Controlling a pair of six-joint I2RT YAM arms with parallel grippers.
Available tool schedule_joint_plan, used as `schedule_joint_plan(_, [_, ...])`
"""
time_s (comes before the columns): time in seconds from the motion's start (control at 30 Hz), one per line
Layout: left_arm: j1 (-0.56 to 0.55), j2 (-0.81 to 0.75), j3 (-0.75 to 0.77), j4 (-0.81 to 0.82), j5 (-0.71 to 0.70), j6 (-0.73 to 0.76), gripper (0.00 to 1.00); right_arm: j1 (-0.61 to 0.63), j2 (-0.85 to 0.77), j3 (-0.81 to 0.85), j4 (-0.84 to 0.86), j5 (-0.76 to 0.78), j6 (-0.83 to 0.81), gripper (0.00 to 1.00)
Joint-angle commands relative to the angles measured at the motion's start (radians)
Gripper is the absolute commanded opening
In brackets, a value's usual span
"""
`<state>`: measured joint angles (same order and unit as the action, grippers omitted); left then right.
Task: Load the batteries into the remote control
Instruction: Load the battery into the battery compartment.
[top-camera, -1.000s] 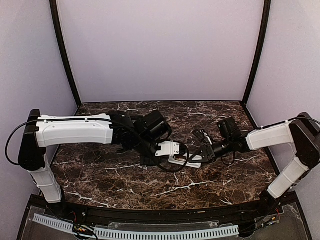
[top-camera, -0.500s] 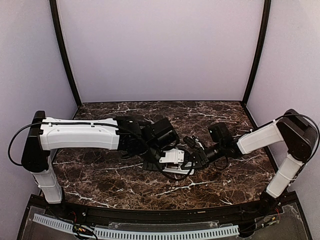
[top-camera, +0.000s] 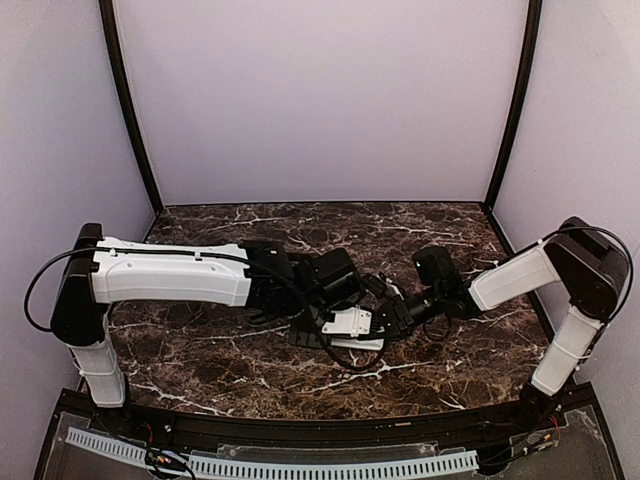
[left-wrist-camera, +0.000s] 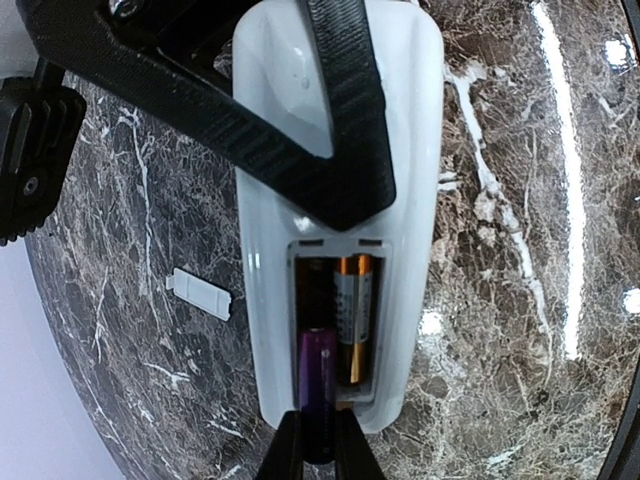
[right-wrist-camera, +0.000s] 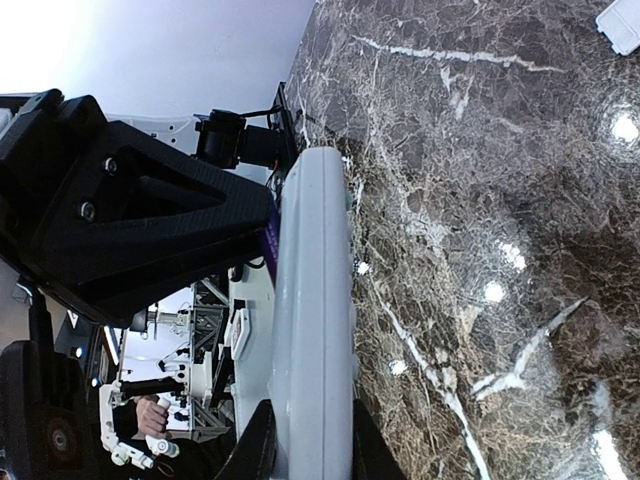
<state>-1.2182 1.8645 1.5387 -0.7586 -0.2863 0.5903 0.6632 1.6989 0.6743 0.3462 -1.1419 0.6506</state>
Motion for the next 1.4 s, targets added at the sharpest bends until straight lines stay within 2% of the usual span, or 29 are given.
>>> schedule_joint_plan(0.0, [-0.011,0.013,0.026,-0.04,-0.031,0.011,0.0,0.018,0.011,0.016,0.061,-0.035,0.017,0.0])
schedule_joint_plan(0.83, [-0.037,0.067,0.076,-0.059,-0.019,0.015,0.01,0.036,0.034,0.016,0.132,-0.059,0.066,0.0])
schedule_joint_plan(1.37, [-0.035,0.004,-0.004,-0.052,-0.093,0.035,0.31,0.033,0.027,0.006,0.114,-0.055,0.048,0.0])
